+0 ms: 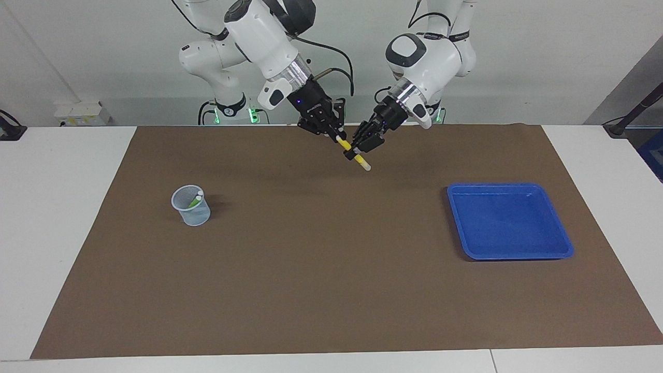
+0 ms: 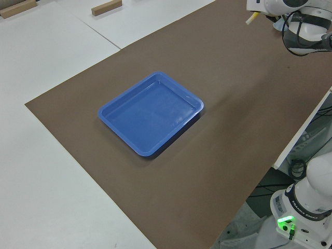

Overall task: Right arm passes pens to left for tray arrangement
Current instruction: 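Grasp the yellow pen with the left gripper while the right gripper releases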

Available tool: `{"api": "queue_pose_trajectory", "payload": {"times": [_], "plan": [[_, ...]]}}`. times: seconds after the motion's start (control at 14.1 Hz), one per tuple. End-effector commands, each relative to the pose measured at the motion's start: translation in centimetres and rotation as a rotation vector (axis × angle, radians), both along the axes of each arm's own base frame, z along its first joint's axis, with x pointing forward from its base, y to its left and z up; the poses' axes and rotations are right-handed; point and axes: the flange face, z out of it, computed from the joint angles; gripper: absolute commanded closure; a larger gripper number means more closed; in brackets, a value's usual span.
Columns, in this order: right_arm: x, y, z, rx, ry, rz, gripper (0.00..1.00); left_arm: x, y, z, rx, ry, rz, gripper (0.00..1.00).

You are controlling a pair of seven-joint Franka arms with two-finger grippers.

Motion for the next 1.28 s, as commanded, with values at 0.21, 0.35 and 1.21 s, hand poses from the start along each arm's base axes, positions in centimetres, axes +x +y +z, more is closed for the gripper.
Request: {"api": "queue_pose_trajectory", "payload": {"times": [0.21,0.35,1.21], "plan": [[0.6,-1.2,0.5,0.029,-0.009,-0.034,0.01,-1.2,-1.2,-0.3,-0.001,0.002,-0.081,1.0],[0.8,-1.1,0.9,0.031,-0.011,-0.035,0.0,-1.0,-0.9,-0.3,0.003,-0.008,-0.085,1.0],[2.9,-15.2,-2.6,-0.538,-0.053,0.441,0.0,3.6,6.7,0.5,0.29,-0.072,-0.429,1.0]]}}
